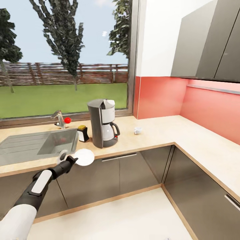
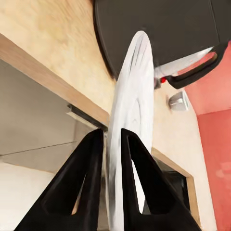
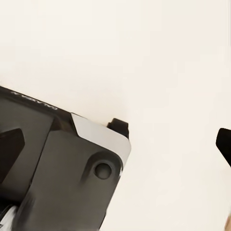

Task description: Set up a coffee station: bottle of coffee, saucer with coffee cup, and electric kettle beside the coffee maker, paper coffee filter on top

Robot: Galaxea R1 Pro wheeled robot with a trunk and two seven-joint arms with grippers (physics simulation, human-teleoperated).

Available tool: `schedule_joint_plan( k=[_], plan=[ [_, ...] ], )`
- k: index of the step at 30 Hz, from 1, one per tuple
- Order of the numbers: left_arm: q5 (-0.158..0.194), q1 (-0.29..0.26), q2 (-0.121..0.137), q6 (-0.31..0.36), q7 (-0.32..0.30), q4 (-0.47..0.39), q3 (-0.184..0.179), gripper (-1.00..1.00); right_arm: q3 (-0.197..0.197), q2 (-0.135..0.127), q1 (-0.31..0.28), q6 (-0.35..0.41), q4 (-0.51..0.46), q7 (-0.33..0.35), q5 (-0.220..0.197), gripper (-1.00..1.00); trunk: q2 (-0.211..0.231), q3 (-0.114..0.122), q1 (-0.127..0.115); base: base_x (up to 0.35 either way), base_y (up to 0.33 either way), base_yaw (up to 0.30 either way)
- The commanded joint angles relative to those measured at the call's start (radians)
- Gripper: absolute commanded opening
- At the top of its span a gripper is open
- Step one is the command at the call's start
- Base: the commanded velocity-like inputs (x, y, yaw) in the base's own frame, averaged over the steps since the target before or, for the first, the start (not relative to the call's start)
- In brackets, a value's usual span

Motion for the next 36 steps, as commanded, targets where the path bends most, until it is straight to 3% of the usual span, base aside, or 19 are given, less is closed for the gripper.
schedule_joint_plan(
  k=[1, 2, 20, 26, 32, 36],
  plan=[
    [0.002, -0.003, -0.013, 0.007, 0.026, -0.003, 0.003, -1.0, 0.008, -0.003, 0.0, 0.005, -0.002, 0.002, -0.008, 1.0, -0.002, -0.002, 0.0, 0.0, 0.0, 0.001],
    [0.008, -0.004, -0.037, 0.007, 0.079, -0.026, 0.005, -1.0, 0.008, -0.006, 0.0, 0.004, -0.002, 0.002, -0.008, 1.0, -0.002, -0.002, 0.0, 0.0, 0.0, 0.0],
    [0.008, 0.007, -0.024, 0.006, 0.088, -0.034, 0.014, -1.0, 0.008, -0.008, 0.0, 0.004, -0.002, 0.002, -0.008, 1.0, -0.002, -0.002, 0.0, 0.139, 0.0, 0.0],
    [0.006, 0.01, -0.025, 0.005, 0.09, -0.032, 0.054, -1.0, 0.008, -0.008, 0.0, 0.004, -0.001, 0.002, -0.008, 1.0, -0.002, -0.002, 0.0, 0.288, 0.0, 0.0],
    [0.009, 0.01, -0.024, 0.005, 0.163, -0.033, 0.058, -1.0, 0.008, -0.022, 0.0, 0.005, -0.001, 0.001, -0.007, 1.0, -0.002, -0.002, 0.0, 0.089, 0.0, 0.0],
    [0.007, 0.011, -0.028, 0.005, 0.172, -0.032, 0.059, -1.0, 0.009, -0.031, 0.0, 0.003, -0.001, 0.002, -0.006, 1.0, -0.002, -0.002, 0.0, 0.004, 0.0, 0.0]
  ],
)
